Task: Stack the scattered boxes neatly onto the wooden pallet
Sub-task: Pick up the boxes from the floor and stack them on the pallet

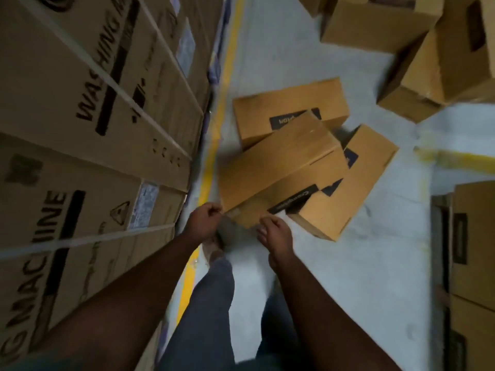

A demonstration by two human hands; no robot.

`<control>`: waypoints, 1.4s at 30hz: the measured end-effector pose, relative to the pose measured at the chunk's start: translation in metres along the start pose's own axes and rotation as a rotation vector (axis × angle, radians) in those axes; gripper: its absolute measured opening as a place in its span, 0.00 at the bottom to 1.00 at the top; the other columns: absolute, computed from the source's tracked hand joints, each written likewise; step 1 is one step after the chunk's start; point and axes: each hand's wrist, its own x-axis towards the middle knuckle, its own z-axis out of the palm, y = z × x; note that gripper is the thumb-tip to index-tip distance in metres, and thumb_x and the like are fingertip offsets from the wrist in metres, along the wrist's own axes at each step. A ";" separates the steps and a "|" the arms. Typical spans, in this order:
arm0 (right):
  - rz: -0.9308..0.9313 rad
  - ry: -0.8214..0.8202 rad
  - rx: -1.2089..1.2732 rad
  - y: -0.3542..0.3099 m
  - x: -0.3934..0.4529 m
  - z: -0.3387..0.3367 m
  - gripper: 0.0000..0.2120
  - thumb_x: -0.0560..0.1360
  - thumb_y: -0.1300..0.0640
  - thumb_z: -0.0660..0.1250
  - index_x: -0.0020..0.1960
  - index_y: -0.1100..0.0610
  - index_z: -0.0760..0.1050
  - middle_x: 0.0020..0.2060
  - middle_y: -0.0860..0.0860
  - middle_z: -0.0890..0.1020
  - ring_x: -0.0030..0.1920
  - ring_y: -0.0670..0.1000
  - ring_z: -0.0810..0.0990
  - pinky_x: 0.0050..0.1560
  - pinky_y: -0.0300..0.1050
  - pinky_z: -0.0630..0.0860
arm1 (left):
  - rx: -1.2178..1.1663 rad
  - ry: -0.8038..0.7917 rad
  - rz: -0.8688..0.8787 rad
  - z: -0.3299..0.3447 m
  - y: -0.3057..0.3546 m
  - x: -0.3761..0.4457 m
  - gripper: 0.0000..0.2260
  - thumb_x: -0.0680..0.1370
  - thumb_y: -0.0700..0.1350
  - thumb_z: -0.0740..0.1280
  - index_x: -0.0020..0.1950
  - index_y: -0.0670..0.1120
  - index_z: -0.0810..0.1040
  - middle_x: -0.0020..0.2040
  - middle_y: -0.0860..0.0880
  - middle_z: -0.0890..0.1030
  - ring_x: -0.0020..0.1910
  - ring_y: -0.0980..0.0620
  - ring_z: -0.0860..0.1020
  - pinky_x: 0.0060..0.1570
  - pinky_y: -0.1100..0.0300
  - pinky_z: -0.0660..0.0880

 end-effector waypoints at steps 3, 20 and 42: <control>0.053 0.060 0.125 0.004 0.063 0.037 0.07 0.81 0.59 0.67 0.57 0.55 0.81 0.52 0.56 0.85 0.52 0.57 0.84 0.51 0.50 0.80 | -0.002 -0.013 -0.038 -0.001 -0.016 0.087 0.11 0.81 0.38 0.68 0.62 0.38 0.81 0.57 0.37 0.84 0.57 0.39 0.82 0.62 0.44 0.77; 0.094 0.476 -0.052 0.099 0.298 0.131 0.53 0.78 0.48 0.73 0.84 0.48 0.35 0.84 0.52 0.54 0.79 0.61 0.62 0.74 0.52 0.62 | 0.134 -0.085 -0.139 0.082 -0.077 0.420 0.49 0.71 0.70 0.72 0.83 0.45 0.58 0.80 0.44 0.67 0.73 0.45 0.73 0.66 0.59 0.74; -0.156 0.146 0.023 0.041 0.027 -0.052 0.37 0.79 0.58 0.70 0.82 0.39 0.58 0.72 0.52 0.75 0.64 0.58 0.78 0.67 0.63 0.76 | 0.012 0.090 -0.051 0.002 -0.018 0.065 0.40 0.57 0.75 0.77 0.51 0.44 0.76 0.50 0.43 0.83 0.49 0.47 0.83 0.49 0.46 0.81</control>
